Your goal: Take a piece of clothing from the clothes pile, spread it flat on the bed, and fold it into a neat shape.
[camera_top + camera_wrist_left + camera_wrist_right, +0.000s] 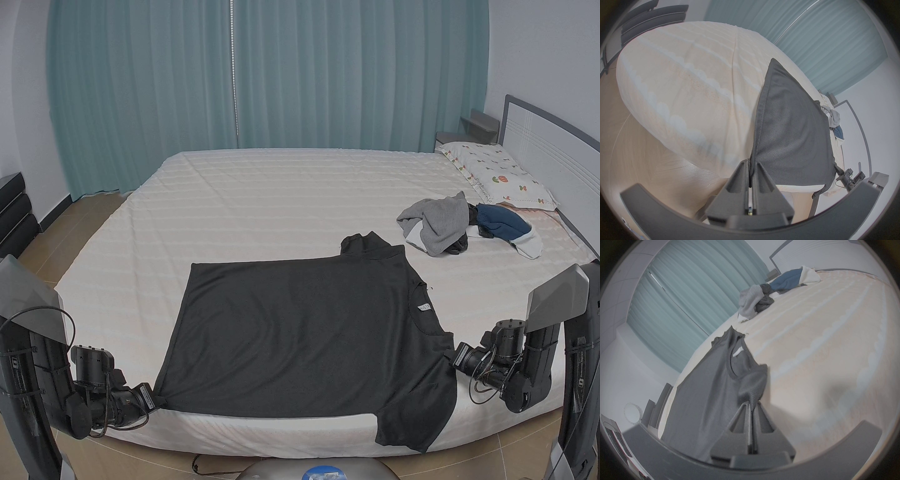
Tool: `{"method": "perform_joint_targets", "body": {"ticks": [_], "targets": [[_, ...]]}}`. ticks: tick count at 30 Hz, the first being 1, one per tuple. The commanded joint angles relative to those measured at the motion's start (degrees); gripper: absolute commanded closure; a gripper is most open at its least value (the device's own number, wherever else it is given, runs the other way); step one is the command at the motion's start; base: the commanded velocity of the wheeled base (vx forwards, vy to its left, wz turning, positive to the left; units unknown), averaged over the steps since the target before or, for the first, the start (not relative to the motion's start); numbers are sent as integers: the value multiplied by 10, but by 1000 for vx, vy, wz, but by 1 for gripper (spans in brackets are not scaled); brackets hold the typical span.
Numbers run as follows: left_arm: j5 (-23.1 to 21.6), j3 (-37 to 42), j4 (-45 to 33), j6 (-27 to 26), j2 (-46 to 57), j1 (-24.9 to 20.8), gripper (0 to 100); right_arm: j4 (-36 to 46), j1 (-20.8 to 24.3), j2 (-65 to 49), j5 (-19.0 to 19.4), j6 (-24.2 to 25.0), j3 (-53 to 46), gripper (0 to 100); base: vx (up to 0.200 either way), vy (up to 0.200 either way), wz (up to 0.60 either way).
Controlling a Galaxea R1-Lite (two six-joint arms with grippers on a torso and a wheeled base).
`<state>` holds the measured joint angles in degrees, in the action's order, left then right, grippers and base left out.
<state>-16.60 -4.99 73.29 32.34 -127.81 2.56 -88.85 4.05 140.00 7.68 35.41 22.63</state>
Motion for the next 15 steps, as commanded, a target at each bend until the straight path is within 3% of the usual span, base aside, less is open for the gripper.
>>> {"method": "perform_joint_targets", "body": {"ticks": [1,13,14,15], "targets": [[1,0,8,2,-2,-1,100,3,-1,-14,1,-2,33,100,0,0,0],[1,1,14,2,-3,-2,100,83,3,-3,1,-3,148,100,0,0,0],[1,2,14,2,-3,-2,100,85,3,-3,1,-3,153,0,0,0,0],[1,2,13,2,-3,-2,100,89,3,-2,1,-3,156,0,0,0,0]]}}
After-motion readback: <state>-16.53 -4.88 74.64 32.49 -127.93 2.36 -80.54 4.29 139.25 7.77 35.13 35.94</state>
